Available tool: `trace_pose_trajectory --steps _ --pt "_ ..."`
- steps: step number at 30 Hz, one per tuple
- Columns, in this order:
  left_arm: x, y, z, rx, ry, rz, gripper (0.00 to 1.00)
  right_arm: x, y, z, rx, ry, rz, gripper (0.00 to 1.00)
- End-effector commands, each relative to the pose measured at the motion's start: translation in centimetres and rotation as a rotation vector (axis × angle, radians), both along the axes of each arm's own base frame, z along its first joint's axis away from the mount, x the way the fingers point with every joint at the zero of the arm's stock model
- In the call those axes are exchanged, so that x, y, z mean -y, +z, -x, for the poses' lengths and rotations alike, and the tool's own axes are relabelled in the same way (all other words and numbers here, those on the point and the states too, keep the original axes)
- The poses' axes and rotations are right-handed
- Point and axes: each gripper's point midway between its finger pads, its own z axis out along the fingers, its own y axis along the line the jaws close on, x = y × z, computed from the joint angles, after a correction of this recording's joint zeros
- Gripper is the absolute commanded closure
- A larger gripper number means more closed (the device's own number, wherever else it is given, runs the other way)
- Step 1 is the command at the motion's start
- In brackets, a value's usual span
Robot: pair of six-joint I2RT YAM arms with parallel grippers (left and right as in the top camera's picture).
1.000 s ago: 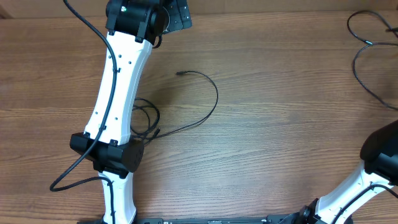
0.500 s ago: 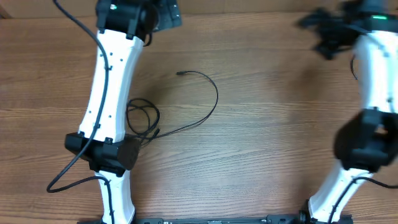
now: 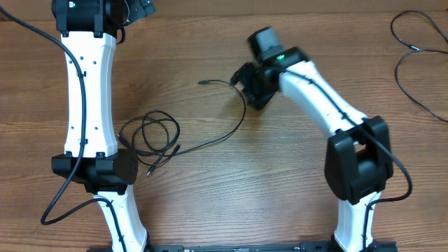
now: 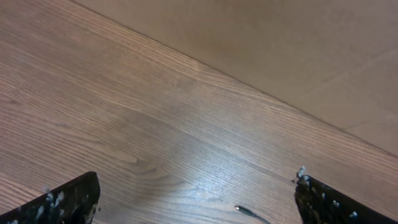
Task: Untangle cables
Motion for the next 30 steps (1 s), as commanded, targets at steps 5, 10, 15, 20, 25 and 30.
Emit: trace_pose_trajectory --steps 5,10,15,20,25,30 --pt "-0.3 1.7 0.8 0.026 -0.016 -0.005 0.0 -4.0 -1.2 5.7 -0.09 -0.06 0.114 0.27" --pt "-0.3 1.2 1.3 -0.005 -0.021 -0.006 0.0 -5.2 -1.6 8.3 -0.066 -0.05 0.226 0.05" --pt "-0.7 0.7 1.9 -0.041 -0.028 -0.02 0.0 -6.8 -2.7 10.1 -0.03 -0.016 0.299 0.06" --pt "-2.2 0.3 2.4 -0.064 0.0 -0.026 0.0 -8.0 -5.5 9.8 0.021 0.007 0.356 0.0" --pt "-4.1 0.2 3.0 -0.08 0.037 -0.021 0.0 -7.2 -8.5 8.7 0.004 -0.012 0.393 0.06" --pt "-4.5 0.0 3.3 -0.092 0.041 -0.016 0.0 -5.8 -9.2 7.3 0.009 -0.05 0.415 0.96"
